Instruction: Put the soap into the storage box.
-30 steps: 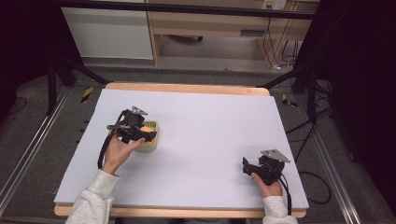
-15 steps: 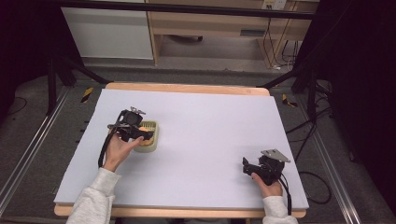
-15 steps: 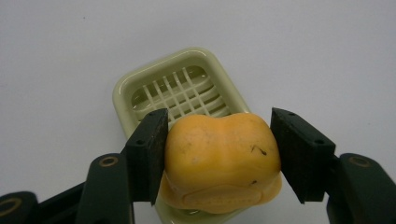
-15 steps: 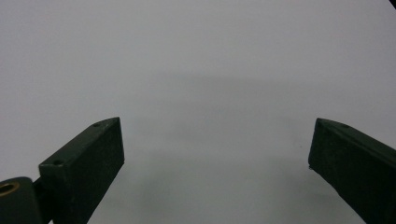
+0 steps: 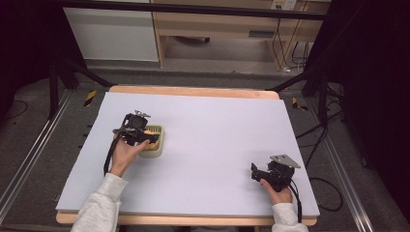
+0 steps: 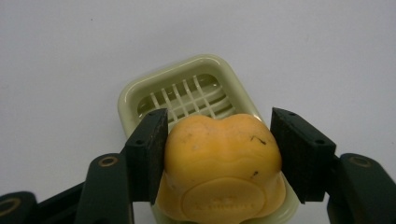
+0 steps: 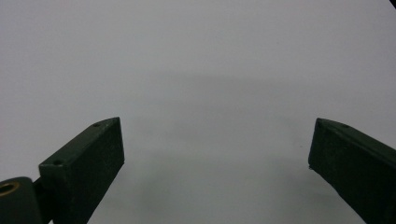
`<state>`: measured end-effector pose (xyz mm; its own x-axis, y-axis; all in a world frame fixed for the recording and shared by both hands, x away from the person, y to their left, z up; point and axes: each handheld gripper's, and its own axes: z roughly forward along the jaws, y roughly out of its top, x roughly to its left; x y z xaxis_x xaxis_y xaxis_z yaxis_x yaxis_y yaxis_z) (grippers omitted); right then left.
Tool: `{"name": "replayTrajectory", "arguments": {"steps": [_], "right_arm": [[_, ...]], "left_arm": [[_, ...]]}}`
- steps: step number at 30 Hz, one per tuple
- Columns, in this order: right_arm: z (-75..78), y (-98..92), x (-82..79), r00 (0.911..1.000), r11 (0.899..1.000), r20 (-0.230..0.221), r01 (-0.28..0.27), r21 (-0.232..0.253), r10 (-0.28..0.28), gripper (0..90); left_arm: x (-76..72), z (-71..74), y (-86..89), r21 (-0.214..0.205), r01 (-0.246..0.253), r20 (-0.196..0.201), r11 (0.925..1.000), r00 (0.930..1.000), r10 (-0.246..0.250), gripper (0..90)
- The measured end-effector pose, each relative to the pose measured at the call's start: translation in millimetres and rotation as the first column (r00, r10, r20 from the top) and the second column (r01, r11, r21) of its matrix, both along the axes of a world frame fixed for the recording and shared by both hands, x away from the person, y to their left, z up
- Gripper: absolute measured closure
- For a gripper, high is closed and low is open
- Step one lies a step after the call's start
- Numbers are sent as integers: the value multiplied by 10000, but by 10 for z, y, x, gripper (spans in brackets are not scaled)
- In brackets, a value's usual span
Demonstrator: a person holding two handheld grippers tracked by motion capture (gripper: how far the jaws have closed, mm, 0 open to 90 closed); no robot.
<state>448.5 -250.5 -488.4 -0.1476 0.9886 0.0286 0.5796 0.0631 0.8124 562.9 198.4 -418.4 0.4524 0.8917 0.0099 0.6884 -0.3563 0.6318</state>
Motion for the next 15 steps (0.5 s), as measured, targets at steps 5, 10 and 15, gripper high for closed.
{"name": "replayTrajectory", "arguments": {"steps": [5, 10, 15], "right_arm": [[0, -1, 1, 10000, 10000, -2, -8, 4, 8, 40], [0, -1, 0, 10000, 10000, 2, -20, 11, 20, 40], [1, 1, -2, 10000, 10000, 30, -17, 0, 17, 40]], "left_arm": [[22, -38, -37, 30, -81, 198, 10000, 9998, 80, 383], [59, -79, -95, 174, -160, 243, 9997, 9996, 155, 381], [74, -104, -122, 392, -225, 277, 9990, 9994, 214, 330]]}}
